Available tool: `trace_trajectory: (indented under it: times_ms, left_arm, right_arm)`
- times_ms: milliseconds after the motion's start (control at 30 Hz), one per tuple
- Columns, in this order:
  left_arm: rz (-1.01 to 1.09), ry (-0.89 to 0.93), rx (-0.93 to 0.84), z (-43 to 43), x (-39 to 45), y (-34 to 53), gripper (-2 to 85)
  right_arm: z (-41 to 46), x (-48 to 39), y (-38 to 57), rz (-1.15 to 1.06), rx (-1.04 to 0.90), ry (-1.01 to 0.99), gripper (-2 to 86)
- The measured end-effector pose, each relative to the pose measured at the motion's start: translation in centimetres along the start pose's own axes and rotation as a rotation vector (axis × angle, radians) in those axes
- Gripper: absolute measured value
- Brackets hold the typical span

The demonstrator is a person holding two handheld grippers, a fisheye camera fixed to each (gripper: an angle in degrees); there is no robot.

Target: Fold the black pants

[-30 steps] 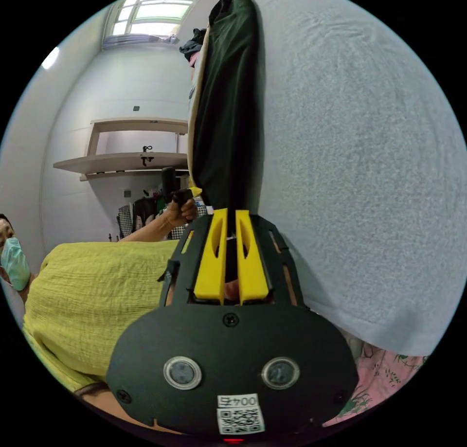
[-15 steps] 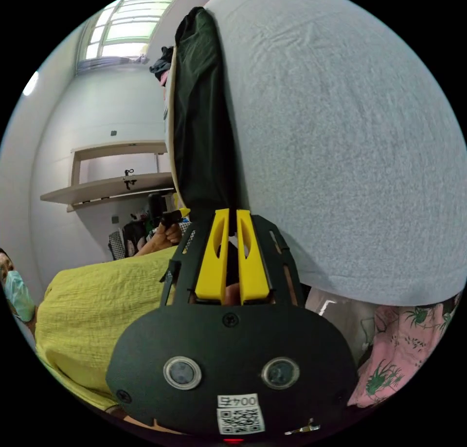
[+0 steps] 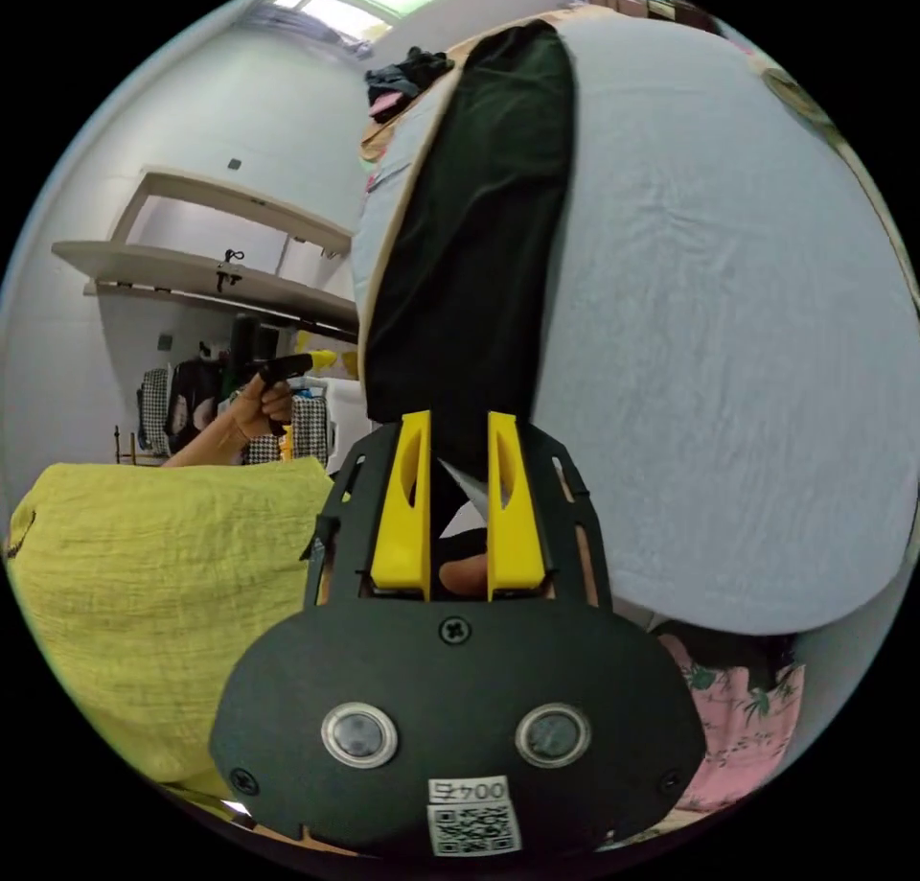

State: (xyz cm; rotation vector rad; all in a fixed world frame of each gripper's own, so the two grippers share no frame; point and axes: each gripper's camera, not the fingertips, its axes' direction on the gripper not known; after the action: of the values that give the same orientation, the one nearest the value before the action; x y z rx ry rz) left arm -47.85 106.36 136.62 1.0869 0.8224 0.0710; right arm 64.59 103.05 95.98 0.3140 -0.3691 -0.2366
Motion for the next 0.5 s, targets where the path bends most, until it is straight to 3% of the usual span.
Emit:
trace_trajectory:
  times_ms: [333, 500]
  left_arm:
    - [0.077, -0.198, 0.1, 3.8, 6.1, -13.0, 7.3]
    - [0.102, -0.399, 0.093, 6.8, 8.4, -20.4, 8.4]
  right_arm:
    - [2.8, -4.9, -1.9, 0.053, 0.086, -0.075, 8.5]
    - [4.0, -8.0, -3.1, 0.039, 0.1, 0.018, 11.1]
